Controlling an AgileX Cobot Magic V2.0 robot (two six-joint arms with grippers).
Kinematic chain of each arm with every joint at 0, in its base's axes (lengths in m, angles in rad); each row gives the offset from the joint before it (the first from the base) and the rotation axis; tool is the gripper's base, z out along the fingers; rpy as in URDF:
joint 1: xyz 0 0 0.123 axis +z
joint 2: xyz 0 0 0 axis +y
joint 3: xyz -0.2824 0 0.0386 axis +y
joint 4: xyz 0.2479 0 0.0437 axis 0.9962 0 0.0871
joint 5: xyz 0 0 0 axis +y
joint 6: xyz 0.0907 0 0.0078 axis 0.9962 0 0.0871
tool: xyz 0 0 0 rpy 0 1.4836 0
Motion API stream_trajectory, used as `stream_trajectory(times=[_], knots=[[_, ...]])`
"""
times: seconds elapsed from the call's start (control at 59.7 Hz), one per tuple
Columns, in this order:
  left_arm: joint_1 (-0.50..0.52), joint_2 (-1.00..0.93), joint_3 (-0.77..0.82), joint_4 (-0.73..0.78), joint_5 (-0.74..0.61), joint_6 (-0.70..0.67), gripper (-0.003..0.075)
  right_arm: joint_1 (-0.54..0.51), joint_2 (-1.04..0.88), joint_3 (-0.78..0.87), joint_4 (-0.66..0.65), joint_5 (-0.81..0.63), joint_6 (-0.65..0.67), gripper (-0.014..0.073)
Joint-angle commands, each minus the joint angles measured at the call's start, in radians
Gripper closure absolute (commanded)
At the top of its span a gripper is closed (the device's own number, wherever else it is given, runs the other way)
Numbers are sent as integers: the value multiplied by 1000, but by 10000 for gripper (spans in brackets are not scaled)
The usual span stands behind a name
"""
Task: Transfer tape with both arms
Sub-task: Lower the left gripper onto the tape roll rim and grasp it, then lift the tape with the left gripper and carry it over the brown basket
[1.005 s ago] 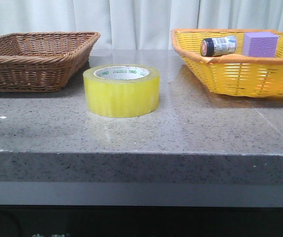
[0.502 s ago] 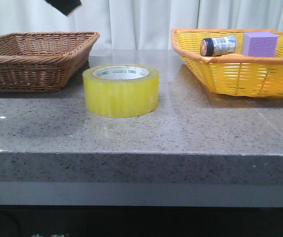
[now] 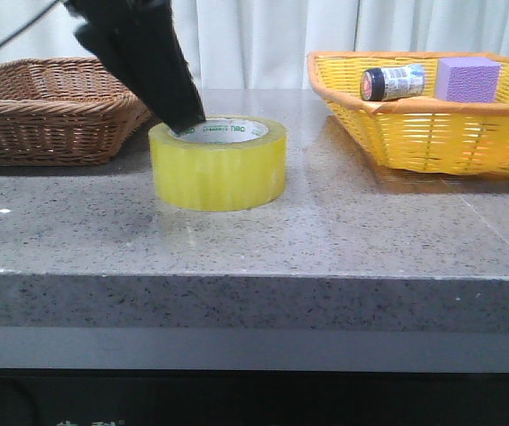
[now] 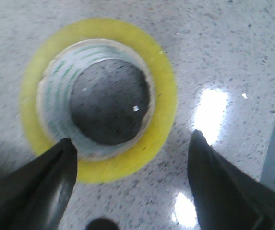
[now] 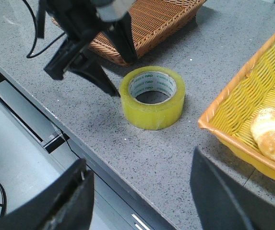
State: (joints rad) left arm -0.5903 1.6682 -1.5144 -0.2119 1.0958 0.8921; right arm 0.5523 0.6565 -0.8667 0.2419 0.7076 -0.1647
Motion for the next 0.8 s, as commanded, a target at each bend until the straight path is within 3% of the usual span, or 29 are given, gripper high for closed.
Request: stream_trajectory(times=[0.0,0.603,0.687,0.787], knots=[[-30,-17,-36,-36,-31,22,237,-1,0,-23,15,-79,-2,127],[-54,142,-36,-33,-133,39,248,-1,0,-23,15,-79,-2,127],[-54,148,-36,-33,-133,39,286,-1,0,-23,15,-79,-2,127],[-54,148,-36,-33,-133,39,397,-1,0,-23,15,-79,-2,127]])
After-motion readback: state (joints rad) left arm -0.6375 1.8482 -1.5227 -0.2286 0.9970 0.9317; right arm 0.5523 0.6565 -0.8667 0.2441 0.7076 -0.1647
